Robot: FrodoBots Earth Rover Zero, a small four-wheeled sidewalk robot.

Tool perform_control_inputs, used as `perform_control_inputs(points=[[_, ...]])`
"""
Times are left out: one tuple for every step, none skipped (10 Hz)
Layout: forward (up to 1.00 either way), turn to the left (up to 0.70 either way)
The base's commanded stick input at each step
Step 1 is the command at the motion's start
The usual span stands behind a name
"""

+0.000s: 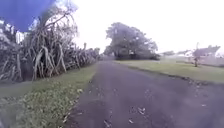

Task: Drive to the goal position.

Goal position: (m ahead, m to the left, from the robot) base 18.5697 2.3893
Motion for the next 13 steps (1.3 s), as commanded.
perform_control_inputs(points=[[0.7,0.0],[0.7,0.0],[0.7,0.0],[0.7,0.0],[0.7,-0.06],[0.7,-0.29],[0.7,-0.34],[0.7,-0.31],[0.7,-0.17],[0.7,-0.07],[0.7,0.0],[0.7,0.0],[0.7,0.0]])
